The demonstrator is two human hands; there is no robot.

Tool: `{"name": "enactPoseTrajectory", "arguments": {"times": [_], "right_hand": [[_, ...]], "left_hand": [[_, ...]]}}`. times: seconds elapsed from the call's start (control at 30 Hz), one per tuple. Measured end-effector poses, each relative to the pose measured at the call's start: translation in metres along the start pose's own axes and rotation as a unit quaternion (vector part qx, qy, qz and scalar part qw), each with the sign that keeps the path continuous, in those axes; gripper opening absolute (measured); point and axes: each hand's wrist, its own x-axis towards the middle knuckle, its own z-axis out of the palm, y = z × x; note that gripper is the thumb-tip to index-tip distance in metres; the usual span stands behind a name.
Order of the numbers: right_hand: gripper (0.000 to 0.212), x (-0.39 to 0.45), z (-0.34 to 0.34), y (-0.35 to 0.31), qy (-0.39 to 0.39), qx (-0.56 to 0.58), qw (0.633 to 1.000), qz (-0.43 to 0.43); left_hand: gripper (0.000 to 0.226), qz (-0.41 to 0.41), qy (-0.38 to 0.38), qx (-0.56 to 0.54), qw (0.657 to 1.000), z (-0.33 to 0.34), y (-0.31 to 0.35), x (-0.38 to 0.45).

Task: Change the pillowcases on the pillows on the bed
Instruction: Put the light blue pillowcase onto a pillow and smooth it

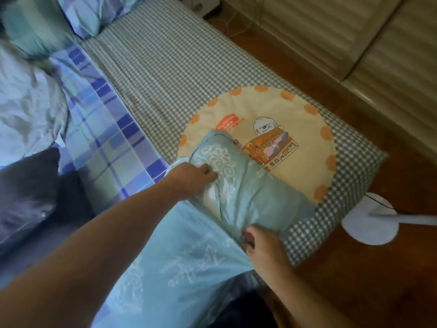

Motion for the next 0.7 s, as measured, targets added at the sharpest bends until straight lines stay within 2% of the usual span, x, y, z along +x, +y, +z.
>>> {"name": "enactPoseTrajectory", "arguments": {"times": [0.1,0.2,0.27,0.33,0.4,0.47,0.53,0.6,0.67,0.7], "right_hand": [[0.049,0.013,0.015,-0.011,-0.036,-0.04,0.998,0.023],[0.047,0.021,0.013,-0.009,-0.037,-0.038,0.998,0.041],[0.036,0.022,0.013,-0.007,-0.042,-0.061,0.997,0.033],[0.029,0.02,0.015,-0.021,-0.077,-0.095,0.992,-0.043],[0.015,0.016,0.015,-0.049,-0.133,-0.136,0.973,-0.129],[0.012,0.012,0.012,-0.063,-0.187,-0.168,0.951,-0.18],[0.017,0.003,0.01,-0.059,-0.213,-0.169,0.938,-0.215],[0.021,-0.004,0.004,-0.051,-0.225,-0.15,0.942,-0.201],[0.035,-0.005,-0.013,-0.054,-0.223,-0.141,0.944,-0.199],[0.036,-0.004,-0.023,-0.061,-0.201,-0.124,0.946,-0.222]], "left_hand": [[0.062,-0.008,0.029,0.029,0.999,0.0,-0.012,0.008],[0.058,0.065,0.018,0.049,0.997,0.005,-0.026,-0.012],[0.048,0.113,-0.068,0.034,0.991,0.023,-0.031,-0.039],[0.035,0.129,-0.163,0.051,0.977,0.048,-0.028,-0.064],[0.028,0.104,-0.225,0.082,0.965,0.073,-0.03,-0.077],[0.03,0.055,-0.214,0.02,0.975,0.083,-0.044,-0.09],[0.03,-0.005,-0.16,-0.079,0.984,0.088,-0.064,-0.109],[0.028,-0.064,-0.121,-0.173,0.975,0.086,-0.071,-0.128],[0.028,-0.069,-0.118,-0.219,0.966,0.078,-0.061,-0.143],[0.036,-0.061,-0.128,-0.225,0.964,0.07,-0.054,-0.149]]}}
